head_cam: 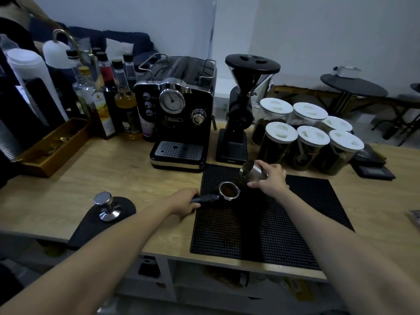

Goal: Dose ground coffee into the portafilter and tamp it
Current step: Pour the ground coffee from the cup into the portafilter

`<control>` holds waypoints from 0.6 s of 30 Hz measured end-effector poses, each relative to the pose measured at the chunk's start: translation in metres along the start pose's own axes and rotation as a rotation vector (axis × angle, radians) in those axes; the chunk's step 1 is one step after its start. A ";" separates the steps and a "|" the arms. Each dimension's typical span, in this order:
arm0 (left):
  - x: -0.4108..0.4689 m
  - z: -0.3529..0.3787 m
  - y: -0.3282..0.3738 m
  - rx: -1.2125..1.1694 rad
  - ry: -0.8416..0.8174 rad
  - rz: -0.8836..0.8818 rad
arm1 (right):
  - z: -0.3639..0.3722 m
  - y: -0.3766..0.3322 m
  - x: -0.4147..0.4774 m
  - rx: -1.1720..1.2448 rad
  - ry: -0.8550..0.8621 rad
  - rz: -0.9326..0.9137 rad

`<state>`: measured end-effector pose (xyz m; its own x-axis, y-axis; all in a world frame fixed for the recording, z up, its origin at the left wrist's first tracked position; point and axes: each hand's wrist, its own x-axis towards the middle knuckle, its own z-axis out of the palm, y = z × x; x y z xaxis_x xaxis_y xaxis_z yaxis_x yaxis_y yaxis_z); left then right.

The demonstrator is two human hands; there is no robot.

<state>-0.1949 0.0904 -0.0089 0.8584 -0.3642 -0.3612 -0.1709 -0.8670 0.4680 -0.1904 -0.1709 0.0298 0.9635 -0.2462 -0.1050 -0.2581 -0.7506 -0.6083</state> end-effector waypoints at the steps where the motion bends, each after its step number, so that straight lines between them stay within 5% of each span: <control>1: 0.001 -0.001 0.001 -0.009 0.007 0.005 | 0.001 -0.001 0.000 -0.052 -0.006 -0.014; 18: 0.003 -0.003 0.006 0.042 -0.061 -0.016 | 0.011 -0.026 -0.016 -0.842 0.030 -0.579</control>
<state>-0.1920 0.0850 -0.0052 0.8306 -0.3687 -0.4174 -0.1784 -0.8861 0.4278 -0.1977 -0.1406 0.0390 0.9569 0.2851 0.0560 0.2699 -0.9435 0.1923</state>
